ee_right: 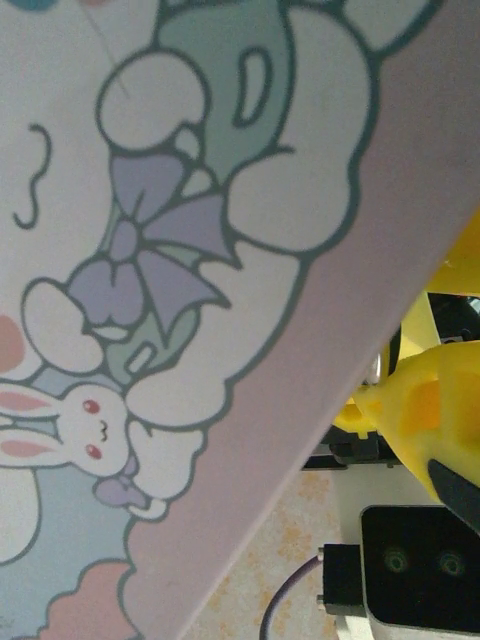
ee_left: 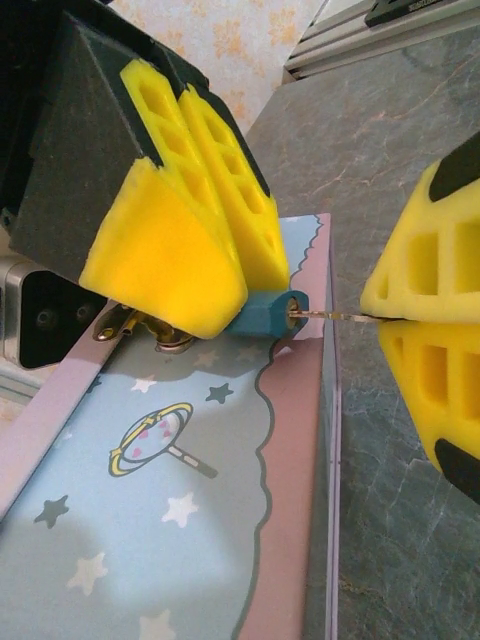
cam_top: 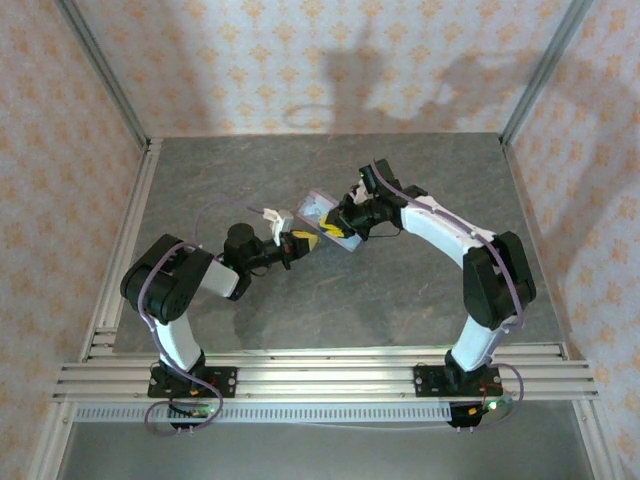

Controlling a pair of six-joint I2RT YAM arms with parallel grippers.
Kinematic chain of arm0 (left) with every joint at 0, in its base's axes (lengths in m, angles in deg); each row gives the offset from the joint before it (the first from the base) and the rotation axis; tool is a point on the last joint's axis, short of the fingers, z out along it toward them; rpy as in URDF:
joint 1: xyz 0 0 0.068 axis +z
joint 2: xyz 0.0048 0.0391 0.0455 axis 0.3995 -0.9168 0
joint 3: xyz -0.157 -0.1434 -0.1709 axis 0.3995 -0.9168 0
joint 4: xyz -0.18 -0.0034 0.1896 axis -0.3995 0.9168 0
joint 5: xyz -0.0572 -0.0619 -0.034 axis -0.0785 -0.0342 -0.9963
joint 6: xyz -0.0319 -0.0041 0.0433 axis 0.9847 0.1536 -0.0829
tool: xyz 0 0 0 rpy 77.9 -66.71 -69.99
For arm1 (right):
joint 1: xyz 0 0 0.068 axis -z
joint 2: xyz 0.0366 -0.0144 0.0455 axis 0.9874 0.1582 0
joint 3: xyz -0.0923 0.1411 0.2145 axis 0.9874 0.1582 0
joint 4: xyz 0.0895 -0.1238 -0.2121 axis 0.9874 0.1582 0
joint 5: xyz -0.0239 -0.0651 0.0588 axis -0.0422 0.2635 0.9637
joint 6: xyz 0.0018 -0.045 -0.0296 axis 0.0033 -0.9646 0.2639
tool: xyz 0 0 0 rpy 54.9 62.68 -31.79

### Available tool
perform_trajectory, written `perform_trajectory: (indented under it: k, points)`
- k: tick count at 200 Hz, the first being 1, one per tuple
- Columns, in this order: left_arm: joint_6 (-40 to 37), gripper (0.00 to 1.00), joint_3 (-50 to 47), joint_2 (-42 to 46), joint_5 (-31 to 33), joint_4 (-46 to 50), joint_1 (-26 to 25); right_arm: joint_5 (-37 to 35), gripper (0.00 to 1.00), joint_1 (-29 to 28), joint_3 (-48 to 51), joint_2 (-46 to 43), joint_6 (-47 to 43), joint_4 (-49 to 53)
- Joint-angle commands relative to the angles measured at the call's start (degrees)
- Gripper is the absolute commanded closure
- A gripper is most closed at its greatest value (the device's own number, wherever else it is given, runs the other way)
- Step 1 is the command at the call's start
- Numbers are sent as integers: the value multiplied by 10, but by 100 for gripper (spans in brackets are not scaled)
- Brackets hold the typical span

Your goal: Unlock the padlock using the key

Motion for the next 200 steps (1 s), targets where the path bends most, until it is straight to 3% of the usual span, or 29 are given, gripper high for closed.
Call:
perform_trajectory:
  k: [1, 70, 131, 155, 172, 189, 200]
  points:
    - [2, 100, 15, -8, -15, -37, -4, 44, 100, -2, 1, -26, -17, -18]
    - [28, 100, 26, -1, -28, -34, -2, 59, 100, 1, -18, -19, -95, 56]
    - [68, 100, 50, -13, -48, -31, -7, 62, 100, 1, 13, -19, -88, 19]
    - [53, 100, 50, -12, -25, -12, -20, 60, 100, 0, 18, -19, -86, 16]
    - [-4, 100, 48, 15, 14, 66, -36, 28, 100, -1, 19, -21, -90, 33]
    - [-70, 100, 52, 51, 58, 191, -62, -22, 86, -3, 27, -31, -85, 35]
    - [-87, 100, 50, 61, 78, 224, -74, -42, 77, -7, 39, -39, -74, 16]
